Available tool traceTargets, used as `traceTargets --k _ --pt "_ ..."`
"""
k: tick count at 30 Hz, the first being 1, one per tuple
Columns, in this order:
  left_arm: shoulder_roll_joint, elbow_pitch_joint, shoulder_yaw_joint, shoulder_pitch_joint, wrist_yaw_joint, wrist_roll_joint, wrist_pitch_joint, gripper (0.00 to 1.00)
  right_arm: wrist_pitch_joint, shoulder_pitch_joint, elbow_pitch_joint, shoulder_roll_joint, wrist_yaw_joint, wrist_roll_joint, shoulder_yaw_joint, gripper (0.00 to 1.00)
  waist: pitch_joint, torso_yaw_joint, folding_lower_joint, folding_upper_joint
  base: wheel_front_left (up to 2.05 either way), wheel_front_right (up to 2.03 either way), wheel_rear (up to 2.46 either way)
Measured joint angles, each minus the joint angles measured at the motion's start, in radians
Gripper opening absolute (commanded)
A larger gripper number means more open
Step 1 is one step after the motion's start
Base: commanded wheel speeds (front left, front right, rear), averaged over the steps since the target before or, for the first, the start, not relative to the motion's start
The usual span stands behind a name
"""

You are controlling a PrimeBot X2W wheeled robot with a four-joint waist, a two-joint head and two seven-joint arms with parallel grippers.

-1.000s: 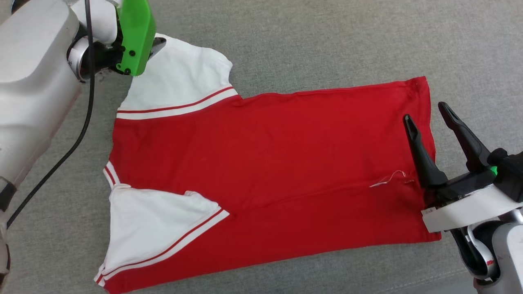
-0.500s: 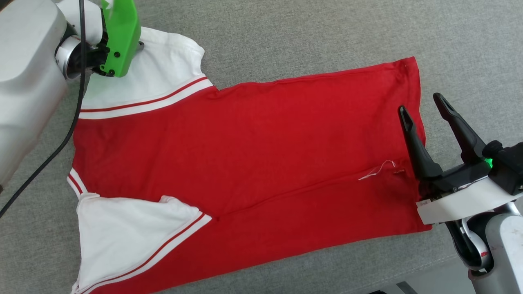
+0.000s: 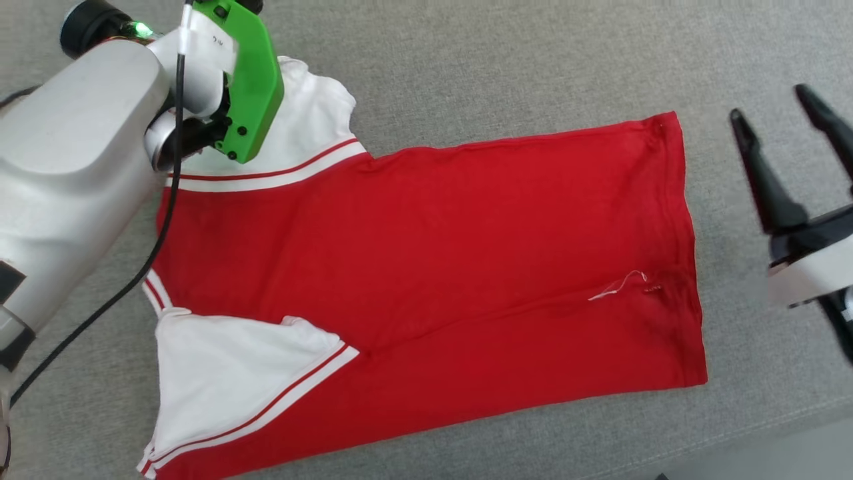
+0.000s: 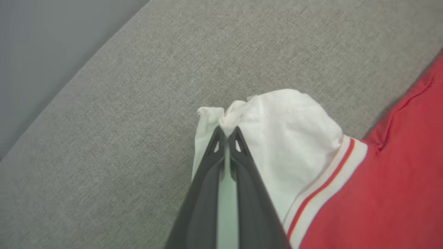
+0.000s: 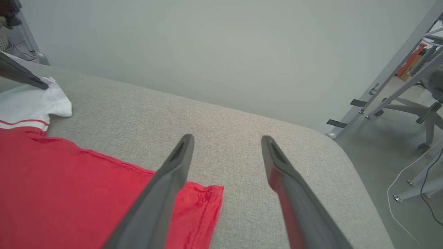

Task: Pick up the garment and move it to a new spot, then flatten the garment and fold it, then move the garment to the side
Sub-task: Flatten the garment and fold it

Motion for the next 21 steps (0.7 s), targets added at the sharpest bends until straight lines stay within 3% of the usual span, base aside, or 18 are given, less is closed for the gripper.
traceTargets --k 12,15,21 --pt "0.018 -0.113 -0.005 0.083 0.0 0.041 -0.197 0.0 0.562 -0.164 0.129 -0.287 0.0 0.317 0.107 1.0 -0.091 0.102 0.0 0.0 0.0 0.0 0.0" --pt "0.018 -0.144 -0.005 0.087 0.0 0.052 -0.226 0.0 0.673 -0.21 0.183 -0.318 0.0 0.37 0.149 1.0 -0.103 0.132 0.0 0.0 0.0 0.0 0.0" --pt "0.017 -0.19 -0.006 0.093 0.0 0.095 -0.254 0.0 0.787 -0.307 0.305 -0.317 0.0 0.396 0.229 1.0 -0.106 0.185 0.0 0.0 0.0 0.0 0.0"
